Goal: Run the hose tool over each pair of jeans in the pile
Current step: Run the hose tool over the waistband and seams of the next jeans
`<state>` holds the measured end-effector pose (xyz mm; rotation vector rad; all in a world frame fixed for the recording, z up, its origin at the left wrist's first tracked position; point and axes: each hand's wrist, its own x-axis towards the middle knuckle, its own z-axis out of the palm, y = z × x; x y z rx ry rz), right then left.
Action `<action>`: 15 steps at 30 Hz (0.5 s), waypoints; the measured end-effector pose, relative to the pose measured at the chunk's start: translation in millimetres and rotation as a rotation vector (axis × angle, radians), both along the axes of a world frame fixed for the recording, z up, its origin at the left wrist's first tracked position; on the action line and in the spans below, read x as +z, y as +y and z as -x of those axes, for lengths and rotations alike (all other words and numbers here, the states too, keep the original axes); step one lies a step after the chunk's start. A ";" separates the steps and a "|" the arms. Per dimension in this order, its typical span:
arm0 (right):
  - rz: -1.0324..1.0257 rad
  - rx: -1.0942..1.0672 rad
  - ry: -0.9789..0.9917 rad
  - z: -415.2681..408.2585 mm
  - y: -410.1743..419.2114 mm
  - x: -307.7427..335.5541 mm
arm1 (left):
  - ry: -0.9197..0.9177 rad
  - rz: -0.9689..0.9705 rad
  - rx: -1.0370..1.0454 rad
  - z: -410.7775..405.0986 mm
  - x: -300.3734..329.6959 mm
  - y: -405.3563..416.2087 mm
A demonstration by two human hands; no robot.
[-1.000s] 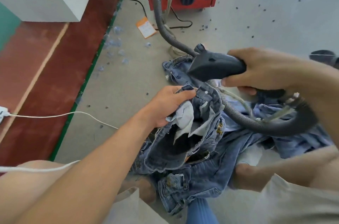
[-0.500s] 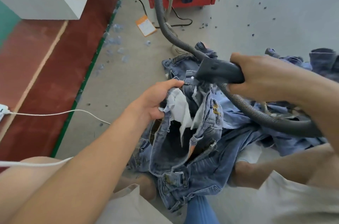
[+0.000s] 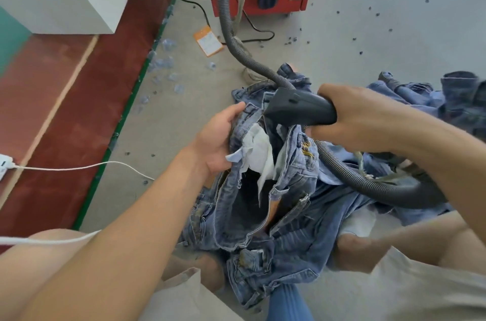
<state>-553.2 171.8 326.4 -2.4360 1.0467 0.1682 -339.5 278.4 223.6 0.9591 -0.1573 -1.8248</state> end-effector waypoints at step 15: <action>-0.048 0.116 0.080 -17.7 9.3 16.0 | 0.051 0.017 -0.223 17.0 -5.0 8.7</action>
